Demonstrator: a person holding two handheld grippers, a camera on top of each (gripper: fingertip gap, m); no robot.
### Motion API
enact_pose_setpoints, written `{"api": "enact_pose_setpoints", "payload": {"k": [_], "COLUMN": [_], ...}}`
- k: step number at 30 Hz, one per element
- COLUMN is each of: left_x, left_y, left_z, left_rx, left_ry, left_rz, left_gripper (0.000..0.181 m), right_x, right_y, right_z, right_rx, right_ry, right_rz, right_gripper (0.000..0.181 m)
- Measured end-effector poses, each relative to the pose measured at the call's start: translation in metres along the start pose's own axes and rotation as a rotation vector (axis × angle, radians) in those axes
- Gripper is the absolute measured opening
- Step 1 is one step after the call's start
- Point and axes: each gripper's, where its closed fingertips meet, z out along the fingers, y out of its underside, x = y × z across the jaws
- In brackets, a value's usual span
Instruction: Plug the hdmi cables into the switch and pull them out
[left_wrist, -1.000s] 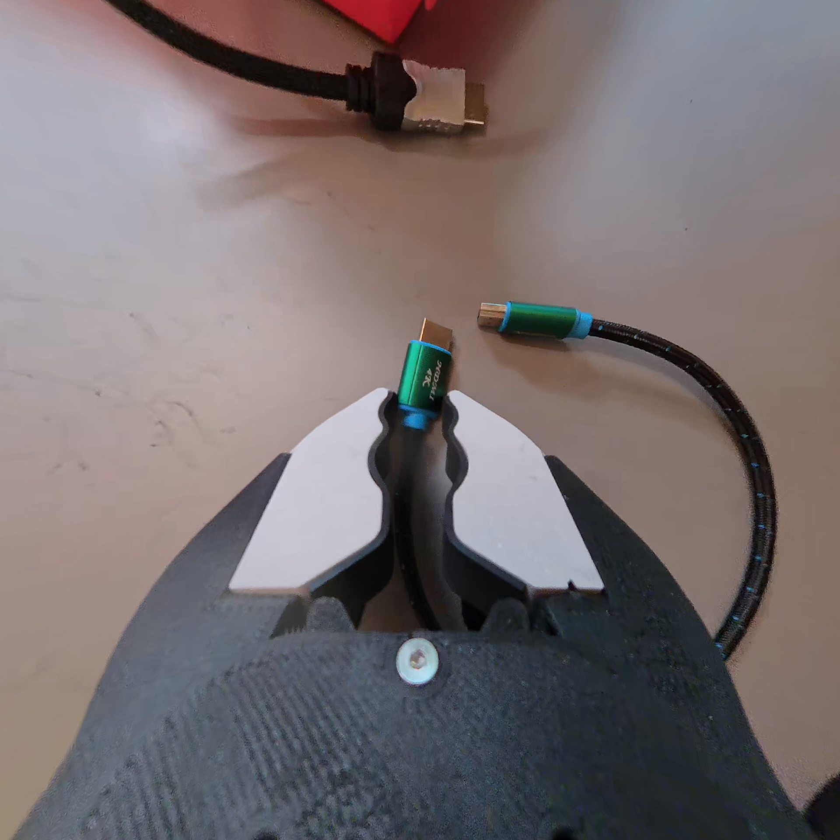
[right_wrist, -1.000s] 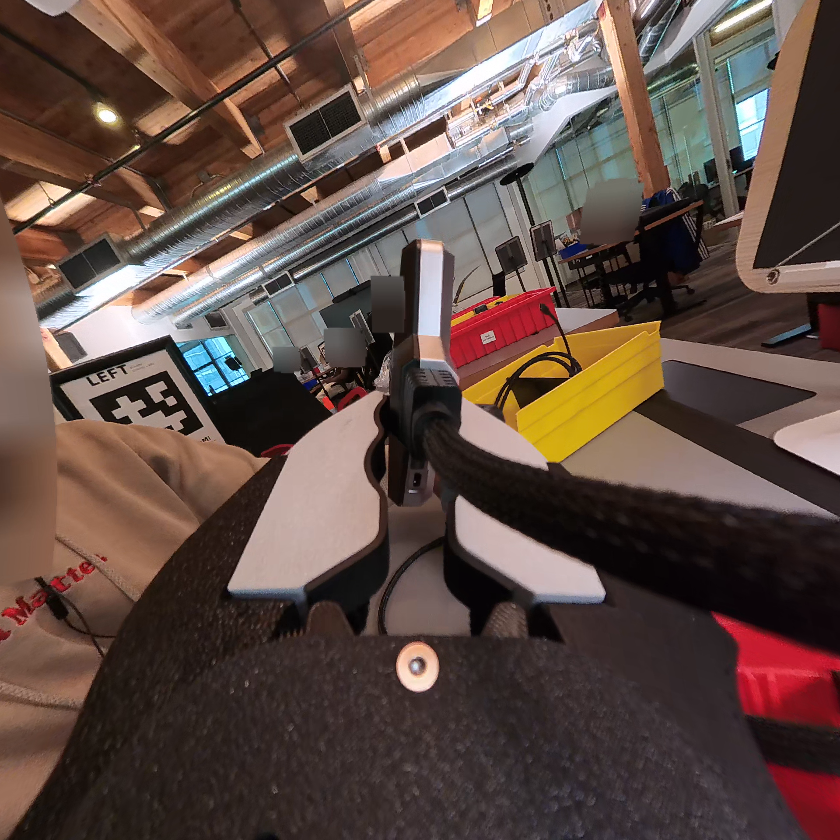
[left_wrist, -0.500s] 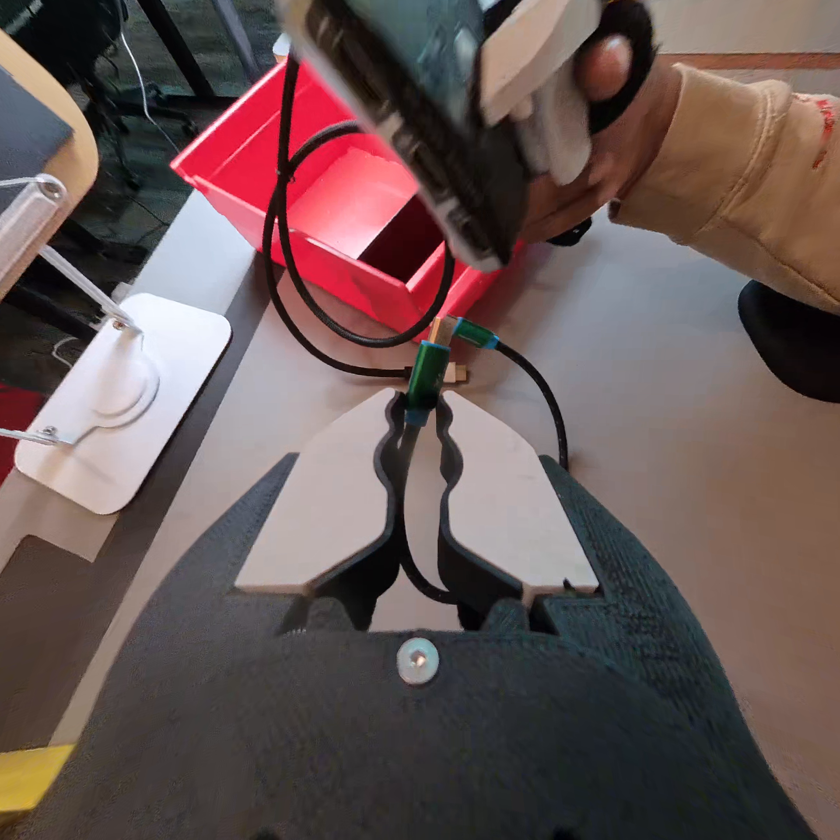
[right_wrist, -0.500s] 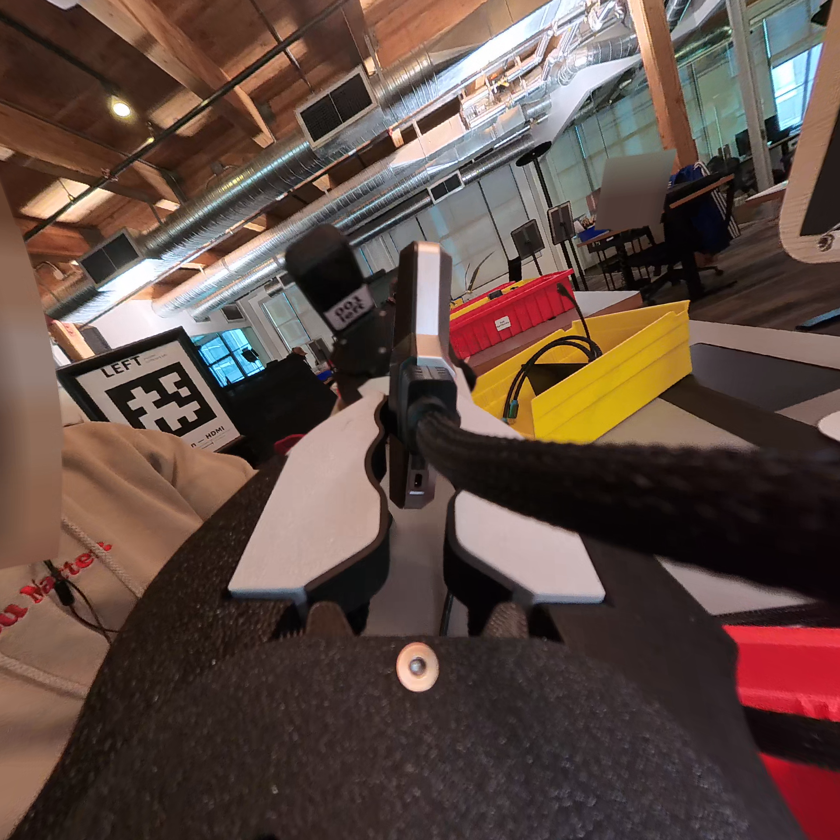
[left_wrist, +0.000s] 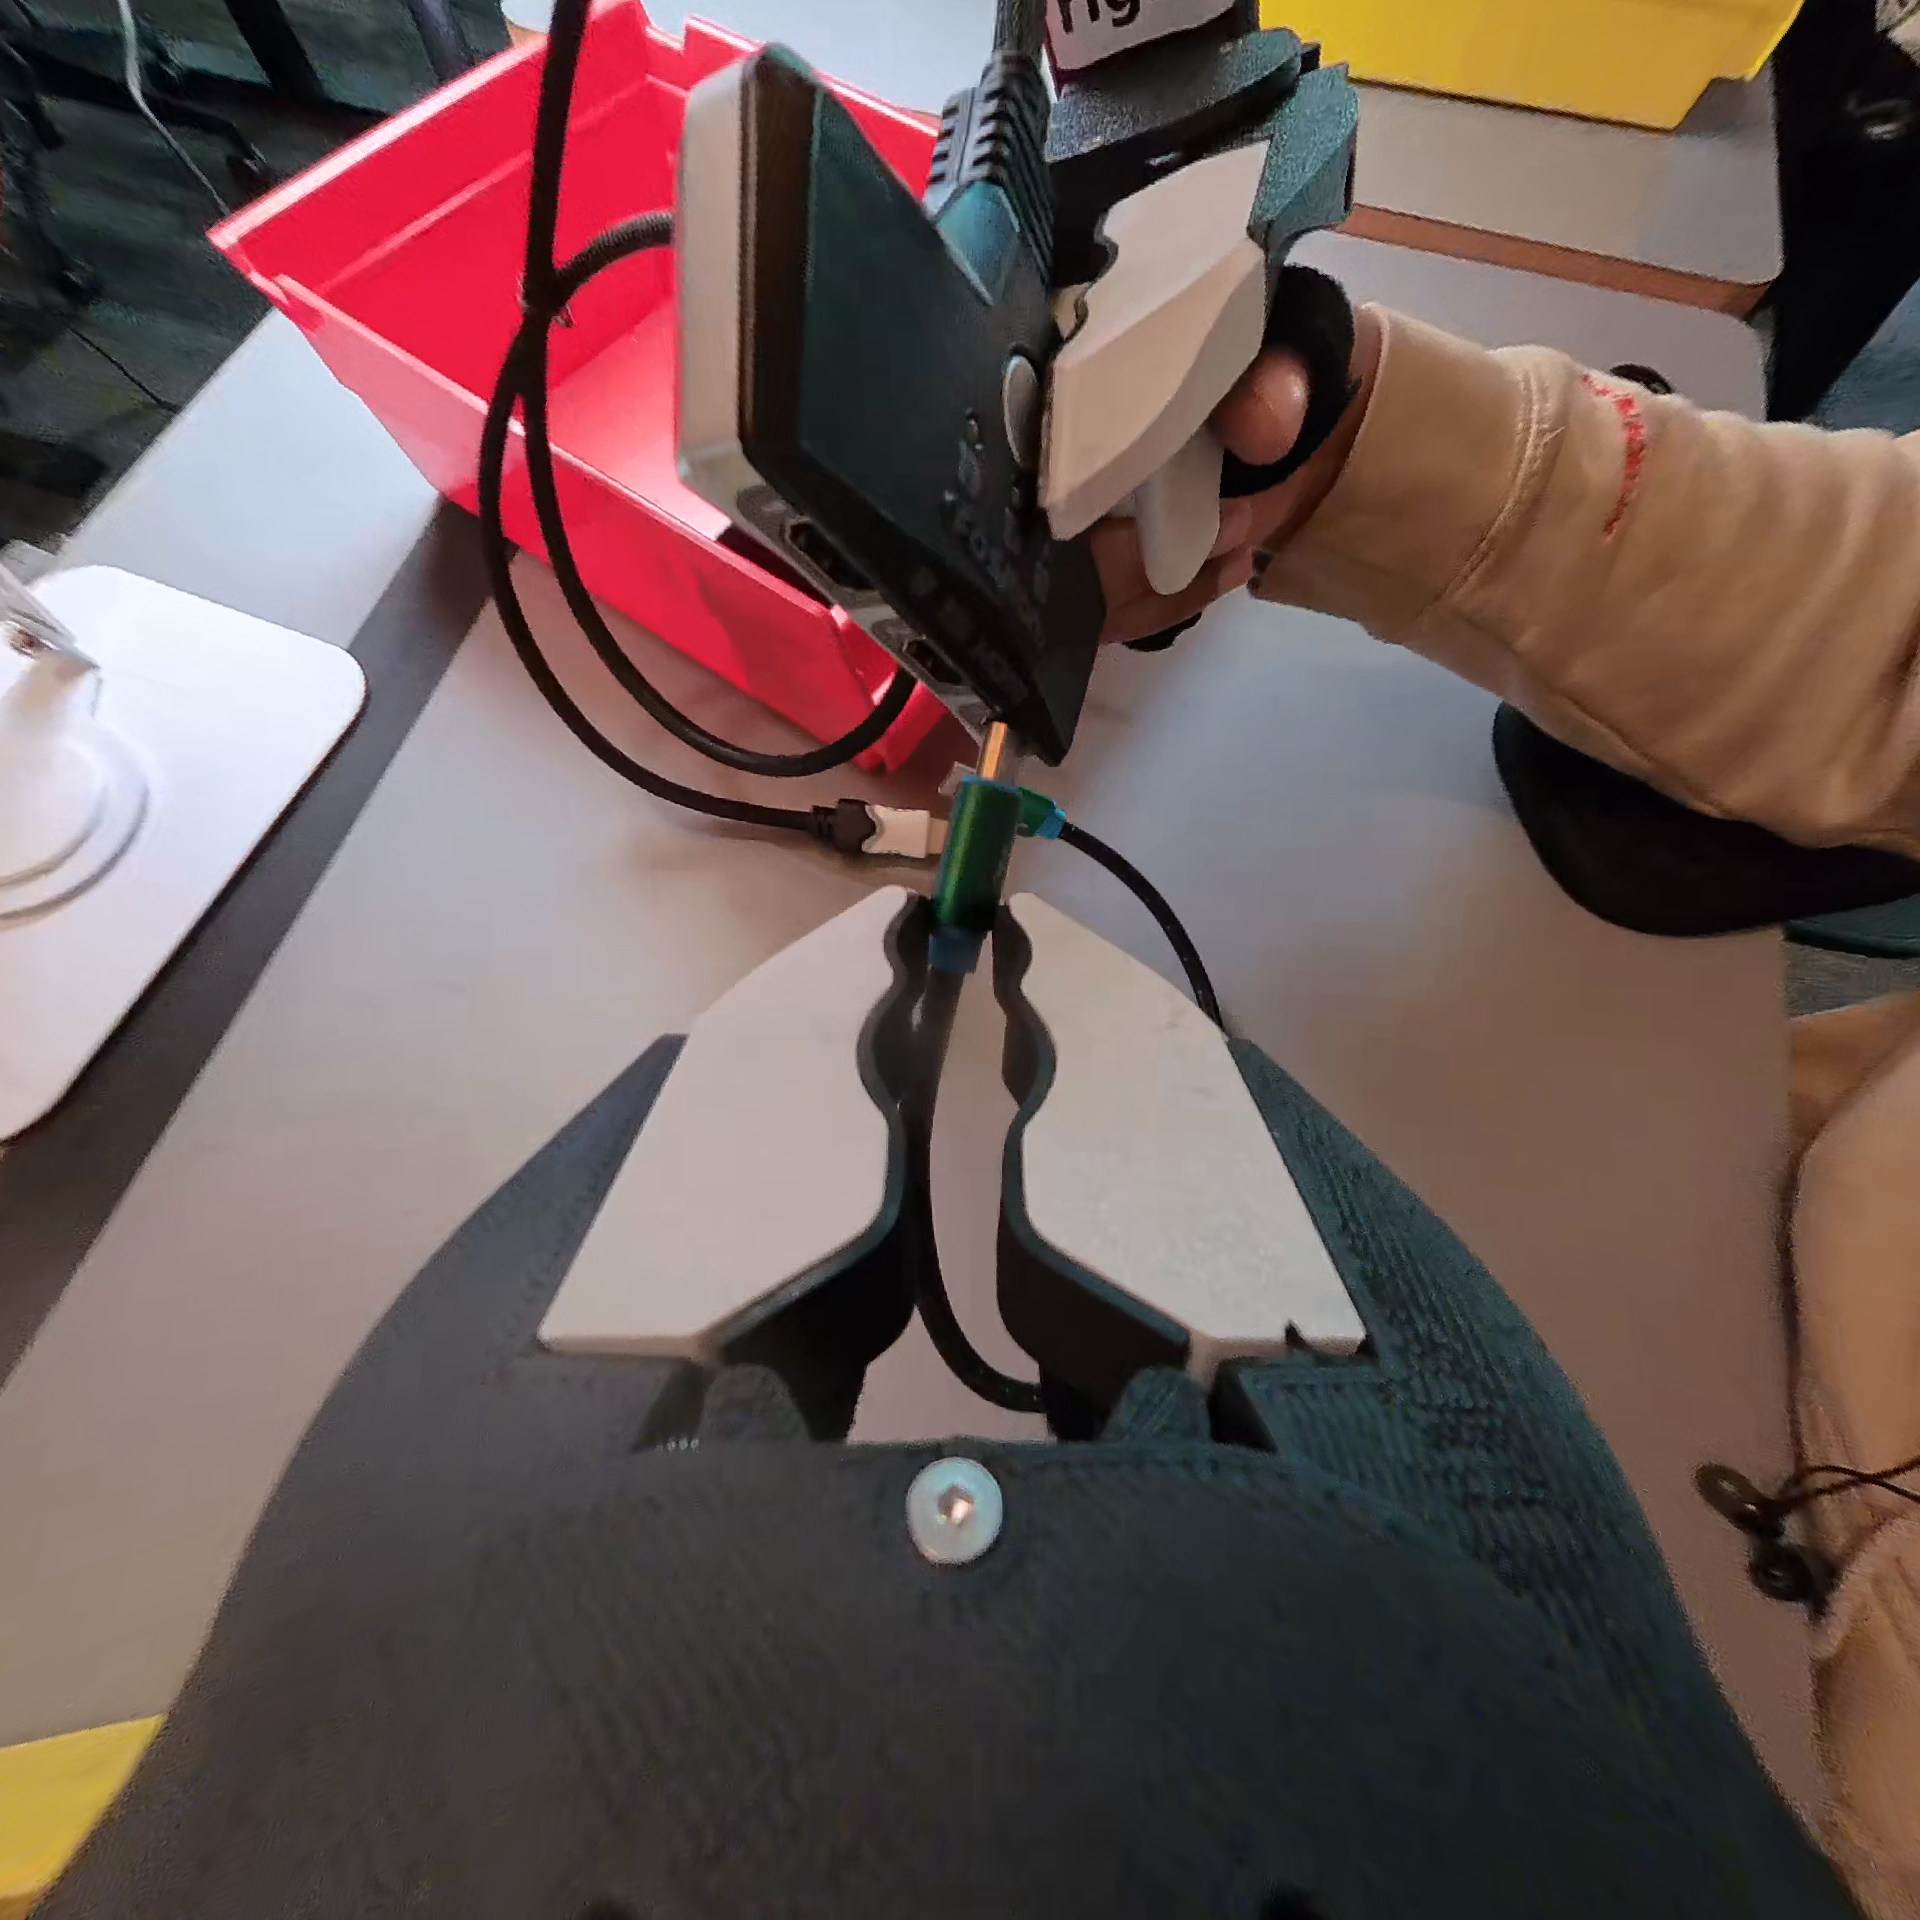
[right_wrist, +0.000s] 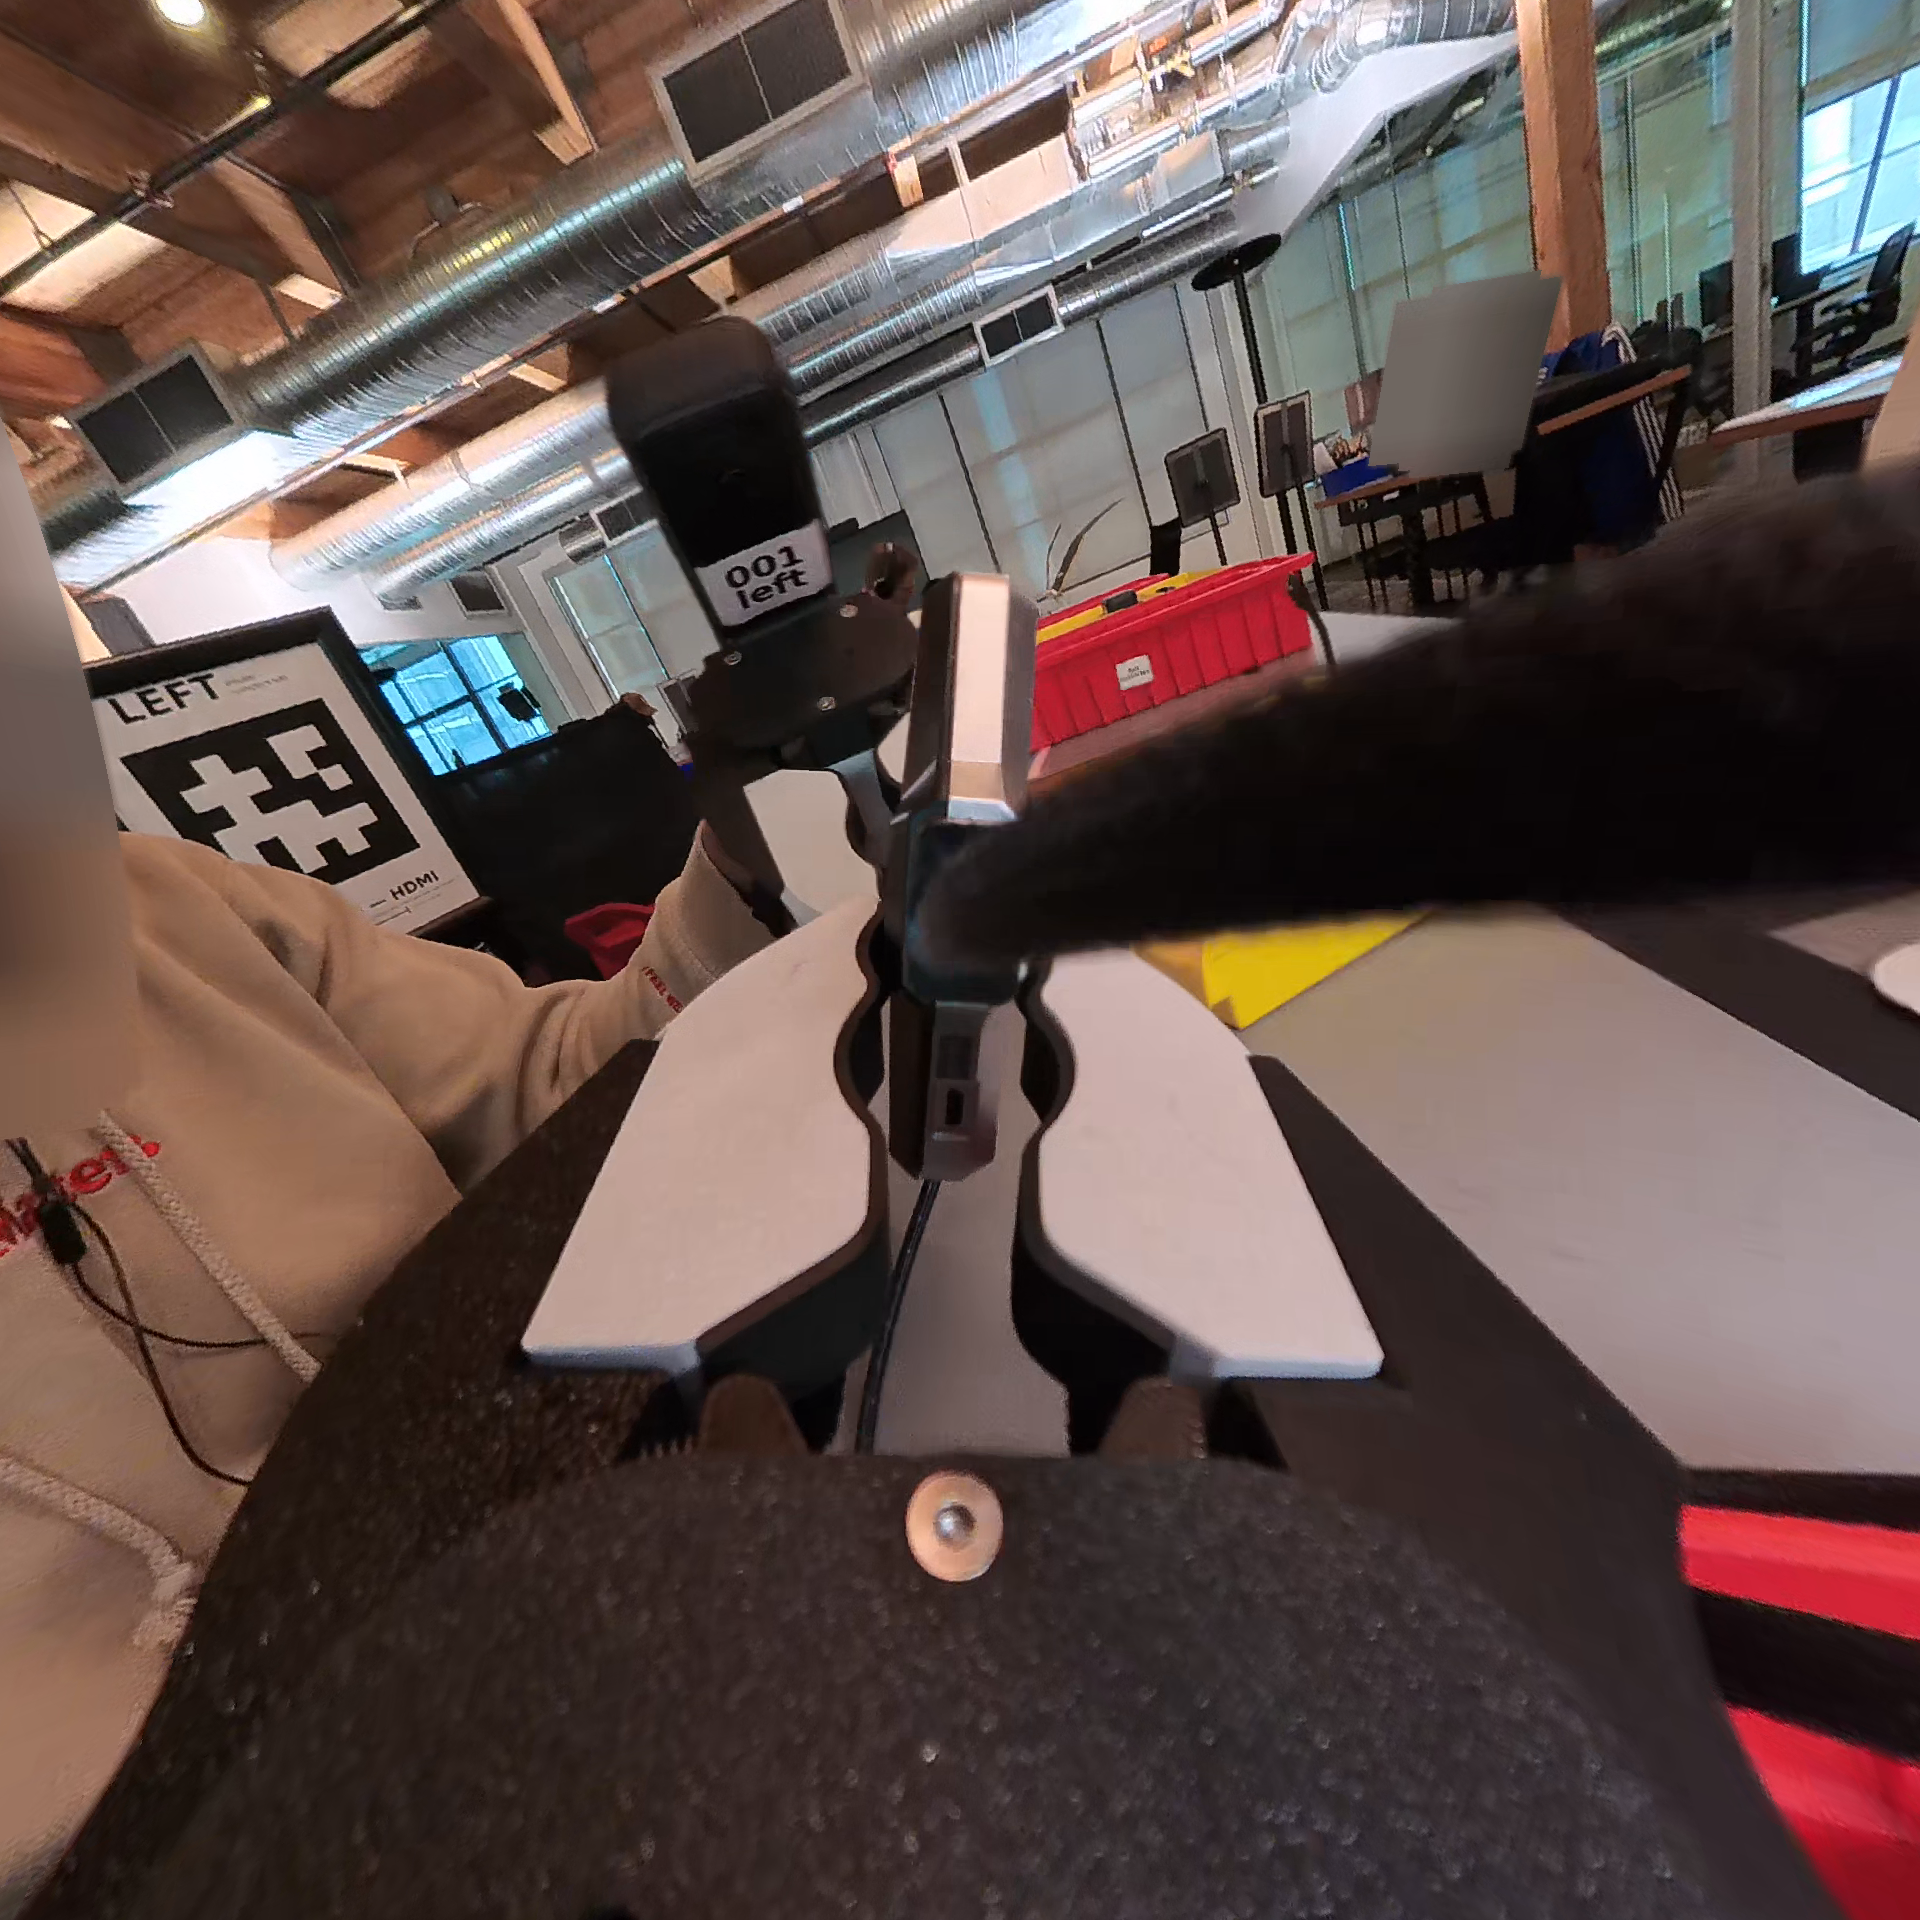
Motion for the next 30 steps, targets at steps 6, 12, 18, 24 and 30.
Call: {"api": "enact_pose_setpoints", "payload": {"k": [6, 12, 18, 24, 30], "left_x": [0.007, 0.013, 0.02, 0.023, 0.023], "left_y": [0.004, 0.01, 0.024, 0.03, 0.031], "left_z": [0.002, 0.005, 0.006, 0.008, 0.01], "left_rx": [0.016, -0.029, -0.112, -0.14, -0.103], "left_ry": [0.135, 0.167, 0.208, 0.245, 0.325], "left_rz": [-0.121, -0.135, -0.138, -0.131, -0.178], "left_gripper": [0.013, 0.013, 0.012, 0.012, 0.012], "right_x": [-0.007, -0.012, -0.014, -0.015, -0.007], "right_y": [0.0, 0.005, 0.017, 0.022, 0.031], "right_z": [0.003, 0.005, 0.011, 0.016, 0.012], "right_rx": [0.042, 0.034, -0.046, -0.054, -0.159], "right_ry": [-0.05, -0.076, -0.066, -0.086, -0.041], "right_rz": [-0.037, -0.069, -0.12, -0.077, -0.008], "right_gripper": [0.022, 0.022, 0.022, 0.022, 0.022]}}
